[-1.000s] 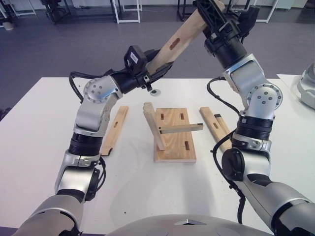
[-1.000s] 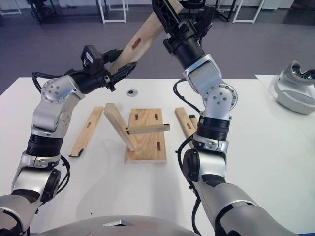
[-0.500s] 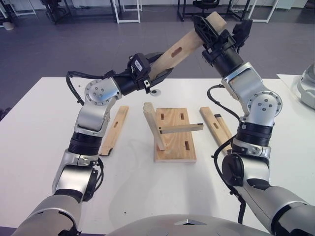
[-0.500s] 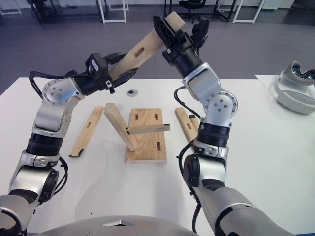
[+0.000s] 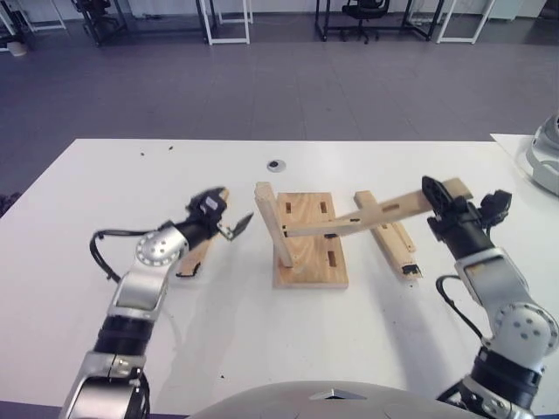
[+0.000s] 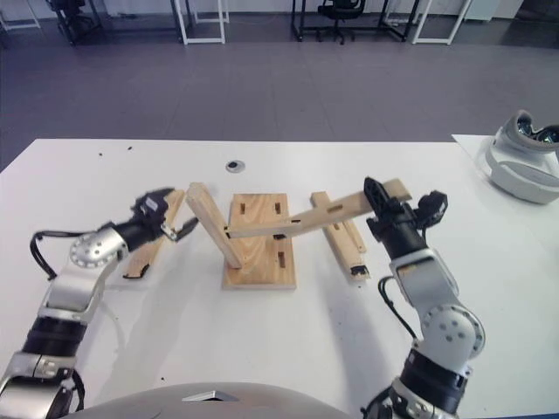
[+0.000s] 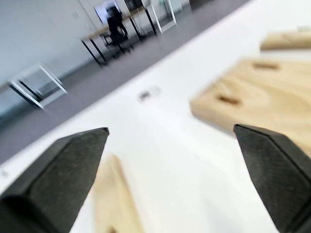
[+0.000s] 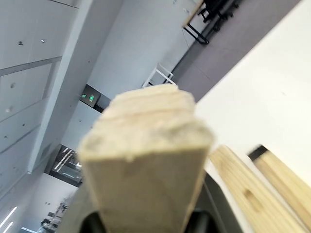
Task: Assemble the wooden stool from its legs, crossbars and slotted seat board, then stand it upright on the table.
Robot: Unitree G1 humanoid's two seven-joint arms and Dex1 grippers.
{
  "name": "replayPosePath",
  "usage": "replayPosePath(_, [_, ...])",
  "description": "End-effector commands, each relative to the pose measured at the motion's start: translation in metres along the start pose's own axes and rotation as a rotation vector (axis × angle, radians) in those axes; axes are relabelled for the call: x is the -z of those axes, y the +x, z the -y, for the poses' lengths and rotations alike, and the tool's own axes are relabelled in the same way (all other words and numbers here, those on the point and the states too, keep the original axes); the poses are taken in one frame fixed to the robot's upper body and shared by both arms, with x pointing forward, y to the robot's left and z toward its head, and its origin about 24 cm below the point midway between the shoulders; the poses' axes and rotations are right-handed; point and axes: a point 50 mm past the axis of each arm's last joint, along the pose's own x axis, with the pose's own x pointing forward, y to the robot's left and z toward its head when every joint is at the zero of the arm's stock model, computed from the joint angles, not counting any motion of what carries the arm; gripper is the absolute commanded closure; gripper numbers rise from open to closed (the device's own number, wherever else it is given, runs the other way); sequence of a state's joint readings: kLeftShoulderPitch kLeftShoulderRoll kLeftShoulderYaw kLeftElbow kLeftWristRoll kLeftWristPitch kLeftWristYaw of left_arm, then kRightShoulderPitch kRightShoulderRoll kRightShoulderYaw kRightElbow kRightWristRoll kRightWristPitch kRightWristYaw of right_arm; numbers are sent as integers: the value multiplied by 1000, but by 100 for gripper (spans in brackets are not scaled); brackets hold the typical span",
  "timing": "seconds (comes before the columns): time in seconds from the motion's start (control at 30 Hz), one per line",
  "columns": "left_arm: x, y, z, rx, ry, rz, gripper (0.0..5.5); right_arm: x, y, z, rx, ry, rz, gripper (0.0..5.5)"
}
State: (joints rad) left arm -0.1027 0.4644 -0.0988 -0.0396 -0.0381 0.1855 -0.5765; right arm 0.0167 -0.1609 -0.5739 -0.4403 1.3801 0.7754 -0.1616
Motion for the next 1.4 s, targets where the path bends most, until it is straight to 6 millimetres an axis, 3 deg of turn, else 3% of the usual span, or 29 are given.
replayPosePath(0.03, [10,0,10,14,20,-73,76,-5,-9,-3,22,2,-37,449])
replayPosePath(0.23, [14,7,34,114,34,-125,76,13,-10,2,104,-51,-124,449])
replayPosePath(0.47, [9,6,35,138,19,-120,76,11,-16,8,183,-198,-86,449])
replayPosePath(0.7, [7,5,39,146,6,-112,76,6,-6,-13,158,-335,-86,449])
replayPosePath(0.87, [-8,11,41,157,-1,-59,76,22,14,-29,119,-682,-217,448])
replayPosePath(1.03, [-24,16,46,172,-6,2,76,41,20,-24,165,-742,-336,448])
replayPosePath(1.23, [-31,22,55,179,-17,27,76,37,39,-31,114,-814,-440,448])
replayPosePath(1.37, [-43,28,64,179,-61,75,76,48,34,-31,85,-923,-538,448])
replayPosePath(1.4, [-46,29,66,177,-74,85,76,51,31,-28,84,-935,-563,409])
